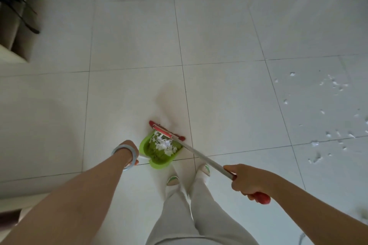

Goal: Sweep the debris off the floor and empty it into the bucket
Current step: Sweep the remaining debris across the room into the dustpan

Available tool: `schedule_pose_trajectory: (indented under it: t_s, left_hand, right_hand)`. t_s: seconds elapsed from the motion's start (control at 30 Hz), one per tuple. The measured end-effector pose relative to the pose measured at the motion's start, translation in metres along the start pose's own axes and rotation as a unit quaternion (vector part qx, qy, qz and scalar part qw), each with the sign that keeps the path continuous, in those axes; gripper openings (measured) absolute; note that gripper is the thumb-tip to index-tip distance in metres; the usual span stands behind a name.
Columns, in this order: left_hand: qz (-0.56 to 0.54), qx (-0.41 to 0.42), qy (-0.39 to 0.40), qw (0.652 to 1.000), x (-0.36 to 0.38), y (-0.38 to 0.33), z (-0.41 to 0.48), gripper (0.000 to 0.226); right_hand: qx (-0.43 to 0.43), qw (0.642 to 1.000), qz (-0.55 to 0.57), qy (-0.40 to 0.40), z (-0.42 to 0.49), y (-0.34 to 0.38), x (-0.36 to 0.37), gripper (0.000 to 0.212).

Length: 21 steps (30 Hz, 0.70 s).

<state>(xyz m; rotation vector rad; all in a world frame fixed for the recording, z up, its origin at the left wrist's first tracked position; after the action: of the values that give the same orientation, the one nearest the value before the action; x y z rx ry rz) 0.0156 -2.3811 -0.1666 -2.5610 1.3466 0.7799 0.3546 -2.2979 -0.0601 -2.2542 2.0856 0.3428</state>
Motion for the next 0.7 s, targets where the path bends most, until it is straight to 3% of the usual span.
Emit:
schedule_pose_trajectory:
  t_s: [0.03,0.07,0.13,0.23,0.43,0.5,0.6,0.67,0.7]
  left_hand:
    - [0.084,0.055,-0.021,0.995,0.002,-0.001,-0.001,0.030]
    - [0.141,0.054,-0.009,0.989,0.005,0.001,-0.007,0.030]
    - [0.162,0.087,0.000,0.983,0.008,-0.001,-0.010,0.028]
    - [0.152,0.093,-0.011,0.984,0.010,-0.002,-0.014,0.035]
    - [0.191,0.103,0.017,0.976,0.015,0.004,-0.019,0.028]
    - [0.192,0.092,0.028,0.977,0.020,0.011,-0.012,0.029]
    - [0.098,0.065,0.042,0.992,0.028,0.016,-0.004,0.022]
    - [0.102,0.085,0.024,0.991,0.027,0.010,-0.007,0.011]
    - [0.139,0.093,0.035,0.985,0.028,0.010,-0.010,0.017]
  right_hand:
    - [-0.001,1.000,-0.003,-0.011,0.000,-0.001,0.005,0.048]
    - [0.001,1.000,-0.005,-0.020,0.000,0.000,0.010,0.045]
    - [0.010,0.999,0.011,-0.045,0.005,0.000,0.017,0.039]
    - [0.024,0.996,-0.006,-0.083,0.019,0.002,0.027,0.035]
    - [0.041,0.970,-0.160,-0.180,0.035,0.015,0.047,0.046]
    - [0.047,0.968,-0.177,-0.173,0.037,0.019,0.061,0.048]
    - [0.029,0.966,-0.205,-0.154,0.034,0.027,0.079,0.050]
    - [0.022,0.966,-0.213,-0.143,0.028,0.028,0.080,0.051]
    - [0.025,0.969,-0.203,-0.136,0.024,0.025,0.078,0.051]
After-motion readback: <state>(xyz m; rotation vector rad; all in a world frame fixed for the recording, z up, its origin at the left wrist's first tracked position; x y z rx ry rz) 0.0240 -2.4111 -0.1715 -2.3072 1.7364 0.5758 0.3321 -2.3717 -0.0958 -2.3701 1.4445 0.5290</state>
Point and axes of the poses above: each hand's wrist, its own z-axis towards the middle knuckle, its own x-axis out of the palm, y = z × x, the point moved 5 cm from there along z, towards the middle knuckle, and after that the axes turned 6 degrees about -z, right-handed, at the moved point
